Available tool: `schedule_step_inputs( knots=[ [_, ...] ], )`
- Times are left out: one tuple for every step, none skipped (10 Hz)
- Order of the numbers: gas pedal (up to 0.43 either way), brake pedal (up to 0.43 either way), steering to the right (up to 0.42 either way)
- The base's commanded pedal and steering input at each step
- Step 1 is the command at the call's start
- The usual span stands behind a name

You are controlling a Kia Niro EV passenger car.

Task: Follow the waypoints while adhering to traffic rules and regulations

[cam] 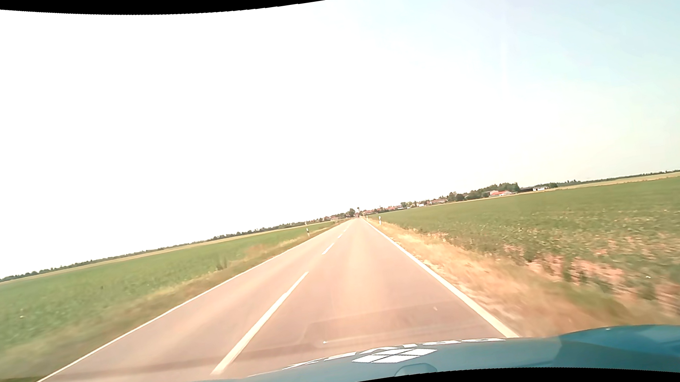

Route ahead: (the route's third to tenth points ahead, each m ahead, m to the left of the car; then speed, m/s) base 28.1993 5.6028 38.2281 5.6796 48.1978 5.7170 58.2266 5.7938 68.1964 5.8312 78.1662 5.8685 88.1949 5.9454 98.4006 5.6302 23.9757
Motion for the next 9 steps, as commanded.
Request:
schedule_step_inputs(
  knots=[
    [0.228,0.0,-0.002],
    [0.24,0.0,-0.002],
    [0.24,0.0,-0.002],
    [0.24,0.0,-0.002],
    [0.24,0.0,-0.002],
    [0.24,0.0,-0.002],
    [0.24,0.0,-0.001],
    [0.24,0.0,0.0],
    [0.24,0.0,0.0]
  ],
)
